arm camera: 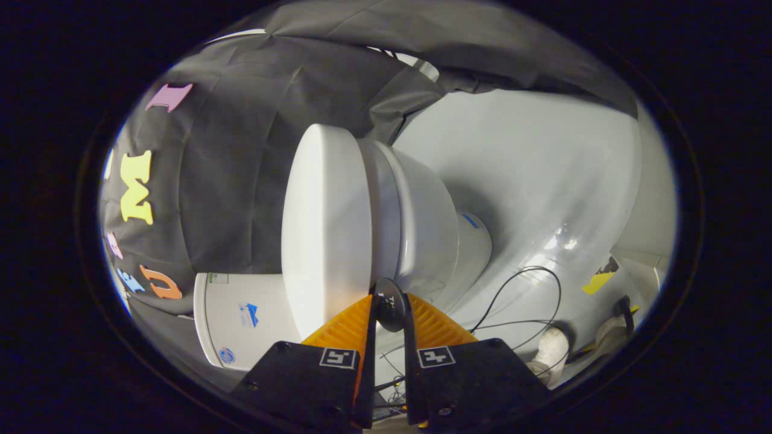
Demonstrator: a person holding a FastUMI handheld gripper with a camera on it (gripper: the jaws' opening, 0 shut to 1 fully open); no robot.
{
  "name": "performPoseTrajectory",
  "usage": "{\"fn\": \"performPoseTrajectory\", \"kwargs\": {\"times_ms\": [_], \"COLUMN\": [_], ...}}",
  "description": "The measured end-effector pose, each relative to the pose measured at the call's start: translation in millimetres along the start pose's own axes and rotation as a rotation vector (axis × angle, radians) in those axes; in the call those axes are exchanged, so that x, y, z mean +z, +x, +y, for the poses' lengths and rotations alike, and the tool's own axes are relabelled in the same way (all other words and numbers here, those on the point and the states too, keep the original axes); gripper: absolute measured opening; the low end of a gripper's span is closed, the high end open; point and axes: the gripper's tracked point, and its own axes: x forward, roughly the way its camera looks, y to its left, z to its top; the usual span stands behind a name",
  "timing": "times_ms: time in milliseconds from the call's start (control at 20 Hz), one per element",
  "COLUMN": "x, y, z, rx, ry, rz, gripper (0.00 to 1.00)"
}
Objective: Open the toilet lid.
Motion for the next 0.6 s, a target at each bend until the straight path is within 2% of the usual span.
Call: {"fn": "performPoseTrajectory", "kwargs": {"times_ms": [250,450,600], "x": [2,3,2], "y": [-2,-7,-14], "z": [8,17,25], "rx": [-0.016,0.010,0.025], "ry": [-0.026,-0.027,-0.076], "rz": [0.002,-0.002,-0.017], "gripper": [0.20,0.18,0.18]}}
